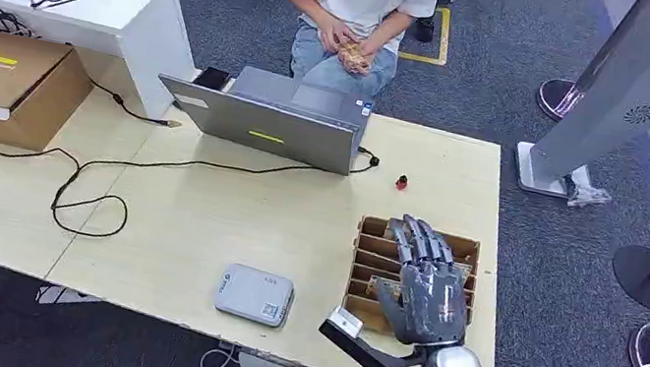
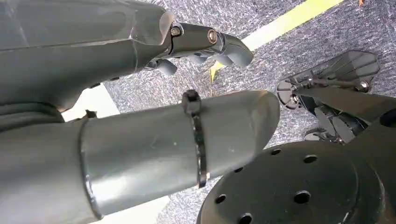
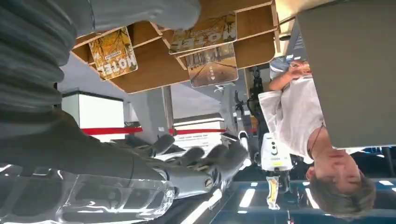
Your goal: Pass the card to the sensor for recognition and then transmit it.
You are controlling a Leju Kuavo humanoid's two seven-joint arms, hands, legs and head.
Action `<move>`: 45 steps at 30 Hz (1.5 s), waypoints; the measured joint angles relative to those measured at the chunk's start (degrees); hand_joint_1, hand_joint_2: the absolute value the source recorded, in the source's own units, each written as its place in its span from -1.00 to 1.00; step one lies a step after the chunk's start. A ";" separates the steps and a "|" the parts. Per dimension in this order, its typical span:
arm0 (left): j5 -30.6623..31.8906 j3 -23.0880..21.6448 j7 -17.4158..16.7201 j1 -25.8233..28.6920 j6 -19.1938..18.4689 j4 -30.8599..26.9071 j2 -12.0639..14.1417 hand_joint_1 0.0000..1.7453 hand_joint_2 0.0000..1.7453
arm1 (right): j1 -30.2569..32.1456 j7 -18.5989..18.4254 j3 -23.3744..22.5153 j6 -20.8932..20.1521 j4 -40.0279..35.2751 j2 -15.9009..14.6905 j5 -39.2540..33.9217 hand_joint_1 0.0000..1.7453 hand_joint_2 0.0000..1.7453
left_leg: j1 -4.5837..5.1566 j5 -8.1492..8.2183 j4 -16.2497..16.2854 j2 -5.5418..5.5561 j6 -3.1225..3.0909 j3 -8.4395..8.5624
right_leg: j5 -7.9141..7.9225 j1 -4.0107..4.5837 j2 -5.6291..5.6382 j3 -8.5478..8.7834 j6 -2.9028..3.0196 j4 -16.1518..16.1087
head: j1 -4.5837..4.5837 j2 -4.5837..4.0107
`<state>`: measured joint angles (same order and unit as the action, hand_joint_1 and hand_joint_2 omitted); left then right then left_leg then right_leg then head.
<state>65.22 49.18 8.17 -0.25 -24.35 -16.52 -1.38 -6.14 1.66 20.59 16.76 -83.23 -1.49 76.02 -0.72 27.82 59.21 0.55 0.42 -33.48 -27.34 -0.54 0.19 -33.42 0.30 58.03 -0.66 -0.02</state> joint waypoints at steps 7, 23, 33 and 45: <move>0.44 0.09 0.00 0.01 -0.02 0.00 0.00 -1.00 -1.00 | -1.13 -0.24 0.63 -0.59 0.74 0.00 0.26 -0.04 1.00 | 0.00 0.00 0.00 0.00 0.00 0.00 | 0.00 0.00 -0.01 0.00 0.00 0.00 | 0.00 0.00; 0.81 0.98 0.00 -0.02 -0.35 0.00 0.00 -1.00 -1.00 | -2.72 -1.29 1.29 -1.81 1.75 0.00 2.21 0.30 1.00 | 0.00 0.00 0.00 0.00 0.00 0.00 | 0.00 0.00 0.00 0.00 0.00 0.00 | 0.00 0.00; 1.84 1.09 0.00 -0.02 -0.50 0.00 0.02 -1.00 -1.00 | -3.77 -2.45 1.68 -2.71 3.13 -0.02 3.91 0.42 1.00 | 0.00 0.00 0.00 0.00 0.00 0.01 | 0.00 0.00 0.00 0.00 0.00 0.00 | 0.00 0.00; 2.08 1.11 0.18 -0.02 -0.48 0.00 0.02 -1.00 -1.00 | -4.50 -3.04 1.70 -2.78 5.03 -0.09 4.22 0.14 1.00 | 0.00 0.00 0.00 0.00 0.00 0.01 | 0.00 0.00 0.00 0.00 0.00 0.00 | 0.00 0.00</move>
<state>67.30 50.29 8.35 -0.27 -24.83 -16.52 -1.36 -10.64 -1.38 22.29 13.99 -78.20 -1.57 80.24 -0.72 27.81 59.21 0.55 0.42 -33.47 -27.34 -0.54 0.19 -33.43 0.30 58.03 -0.66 -0.02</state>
